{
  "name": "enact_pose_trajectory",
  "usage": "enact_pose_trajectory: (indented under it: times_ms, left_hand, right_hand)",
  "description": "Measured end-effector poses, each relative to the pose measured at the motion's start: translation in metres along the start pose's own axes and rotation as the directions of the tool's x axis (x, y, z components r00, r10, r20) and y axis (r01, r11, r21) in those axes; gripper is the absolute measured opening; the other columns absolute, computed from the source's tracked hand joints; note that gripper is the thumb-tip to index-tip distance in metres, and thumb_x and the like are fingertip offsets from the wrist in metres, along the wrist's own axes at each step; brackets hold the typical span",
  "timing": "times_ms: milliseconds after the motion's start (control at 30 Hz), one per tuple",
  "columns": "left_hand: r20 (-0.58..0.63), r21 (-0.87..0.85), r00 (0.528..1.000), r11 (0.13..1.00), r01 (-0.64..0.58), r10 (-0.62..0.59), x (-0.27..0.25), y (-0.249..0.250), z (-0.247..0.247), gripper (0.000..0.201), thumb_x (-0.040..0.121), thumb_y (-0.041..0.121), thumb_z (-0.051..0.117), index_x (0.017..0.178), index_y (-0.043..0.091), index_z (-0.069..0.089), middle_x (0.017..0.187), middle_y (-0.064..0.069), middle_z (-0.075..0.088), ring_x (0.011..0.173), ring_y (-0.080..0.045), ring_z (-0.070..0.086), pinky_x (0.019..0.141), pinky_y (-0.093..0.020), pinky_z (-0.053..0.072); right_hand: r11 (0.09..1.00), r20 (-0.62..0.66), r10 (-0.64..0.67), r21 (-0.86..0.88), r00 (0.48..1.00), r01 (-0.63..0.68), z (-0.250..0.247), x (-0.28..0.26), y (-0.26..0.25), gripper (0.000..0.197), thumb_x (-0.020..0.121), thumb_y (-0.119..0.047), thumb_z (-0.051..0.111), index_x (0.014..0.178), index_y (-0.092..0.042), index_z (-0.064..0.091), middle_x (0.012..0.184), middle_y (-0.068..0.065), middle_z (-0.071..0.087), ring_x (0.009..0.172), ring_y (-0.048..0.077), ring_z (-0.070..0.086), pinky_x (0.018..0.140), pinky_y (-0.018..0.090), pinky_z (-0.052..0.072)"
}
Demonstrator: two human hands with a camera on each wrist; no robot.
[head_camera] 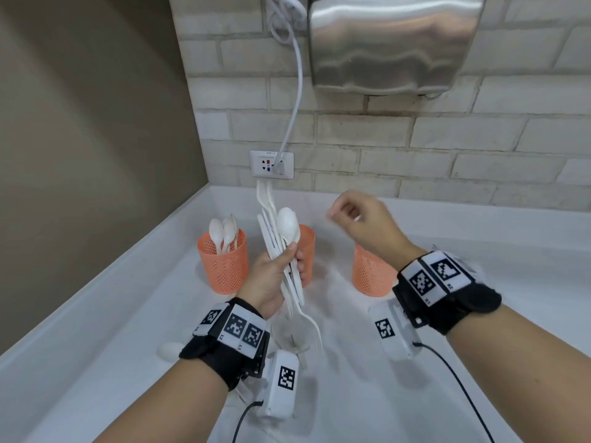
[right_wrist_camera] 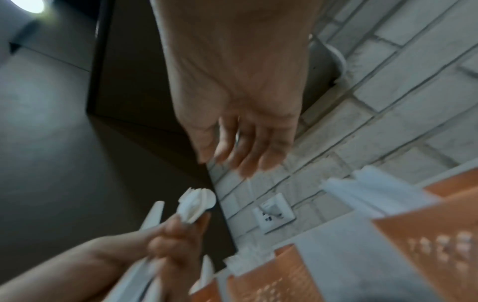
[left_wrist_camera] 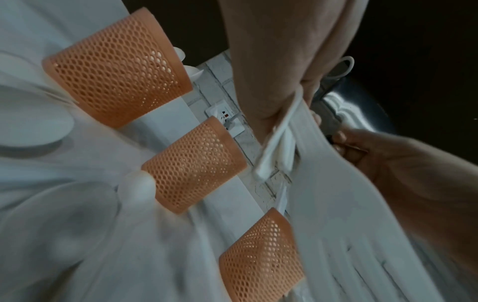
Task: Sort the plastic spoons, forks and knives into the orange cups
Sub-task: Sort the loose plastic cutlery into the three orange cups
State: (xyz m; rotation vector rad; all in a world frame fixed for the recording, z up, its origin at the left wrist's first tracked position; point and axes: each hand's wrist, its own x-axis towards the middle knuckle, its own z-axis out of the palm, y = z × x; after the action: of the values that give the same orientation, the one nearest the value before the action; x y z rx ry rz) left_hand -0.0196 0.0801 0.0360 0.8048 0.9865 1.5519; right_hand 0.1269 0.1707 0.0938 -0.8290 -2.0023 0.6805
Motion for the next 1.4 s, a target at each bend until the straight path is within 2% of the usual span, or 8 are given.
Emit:
enact_pose_trajectory:
  times_ms: [133,367,500,633,833,1067,1233,1400]
  left_hand:
    - [-0.063,-0.019,0.996,0.998,-0.058,0.056,0.003,0.008,-0.003,0.021,0.096,0.014,0.045,0.077,0.009,0.052,0.055,0.001,0.052,0.05,-0.01,0.051,0.052,-0.021,0.048]
    - [-0.067,-0.049,0.993,0.994,-0.102,0.098,-0.003,0.01,-0.002,0.018,0.096,0.015,0.045,0.079,0.01,0.05,0.064,-0.002,0.042,0.049,-0.009,0.046,0.05,-0.021,0.045]
    - [-0.078,0.083,0.988,0.988,-0.127,0.134,-0.005,0.007,-0.003,0.021,0.097,0.015,0.045,0.08,0.008,0.054,0.064,-0.007,0.047,0.054,-0.015,0.046,0.054,-0.026,0.043]
    - [0.017,0.238,0.985,0.956,-0.17,0.171,-0.008,0.002,0.003,0.01,0.098,0.011,0.044,0.097,0.012,0.054,0.066,-0.002,0.049,0.048,-0.009,0.044,0.047,-0.02,0.038]
    - [0.101,0.354,0.977,0.91,-0.214,0.19,-0.013,0.0,0.012,0.039,0.097,0.006,0.043,0.13,0.026,0.039,0.066,0.001,0.047,0.053,-0.009,0.041,0.052,-0.021,0.039]
    - [0.077,0.437,0.989,0.888,-0.146,0.125,-0.016,-0.007,0.006,0.029,0.097,0.011,0.045,0.123,-0.002,0.042,0.068,0.001,0.045,0.057,-0.009,0.043,0.054,-0.018,0.041]
    - [0.141,0.339,0.981,0.925,-0.173,0.132,-0.02,-0.003,0.009,0.024,0.098,0.019,0.043,0.122,0.021,0.047,0.072,0.001,0.042,0.054,-0.008,0.038,0.05,-0.019,0.035]
    - [0.094,0.267,0.981,0.945,-0.192,0.172,-0.018,-0.005,0.011,0.035,0.099,0.033,0.036,0.126,0.015,0.048,0.068,0.004,0.038,0.048,-0.006,0.031,0.046,-0.017,0.03]
  right_hand:
    - [0.992,0.588,0.093,0.011,0.803,-0.124,0.023,-0.032,-0.018,0.021,0.076,-0.025,0.076,0.068,-0.009,0.063,0.063,0.002,0.057,0.056,0.01,0.051,0.057,0.021,0.042]
    - [0.989,0.69,0.15,-0.093,0.708,-0.118,0.043,-0.052,-0.011,0.028,0.083,-0.016,0.069,0.062,-0.017,0.05,0.058,-0.003,0.052,0.056,0.017,0.054,0.053,0.025,0.05]
    - [0.996,0.506,0.077,-0.005,0.859,-0.086,0.036,-0.041,-0.028,0.008,0.083,-0.003,0.063,0.08,0.003,0.065,0.064,0.0,0.06,0.047,-0.002,0.053,0.053,0.014,0.045]
    - [0.999,0.145,-0.002,0.042,0.989,-0.004,0.037,-0.019,-0.047,0.016,0.09,-0.004,0.054,0.099,-0.007,0.066,0.063,0.002,0.057,0.046,0.003,0.053,0.05,0.01,0.041]
    - [0.992,0.028,0.061,-0.11,0.998,-0.058,0.051,-0.006,-0.049,0.019,0.085,-0.016,0.065,0.101,-0.007,0.065,0.066,0.001,0.057,0.065,0.015,0.054,0.061,0.019,0.045]
    - [0.978,0.068,0.127,-0.172,0.99,-0.113,0.049,-0.006,-0.048,0.005,0.078,-0.011,0.064,0.075,-0.007,0.063,0.059,-0.002,0.054,0.066,0.021,0.06,0.065,0.03,0.052]
    - [0.949,0.104,0.252,0.17,0.962,-0.266,0.04,-0.004,-0.044,0.02,0.086,-0.004,0.052,0.068,-0.012,0.049,0.057,0.006,0.054,0.053,0.021,0.057,0.061,0.036,0.054]
    - [0.896,0.075,0.293,0.327,0.953,-0.301,0.031,0.001,-0.041,0.017,0.095,-0.007,0.037,0.079,-0.014,0.038,0.067,0.009,0.052,0.053,0.018,0.054,0.047,0.029,0.051]
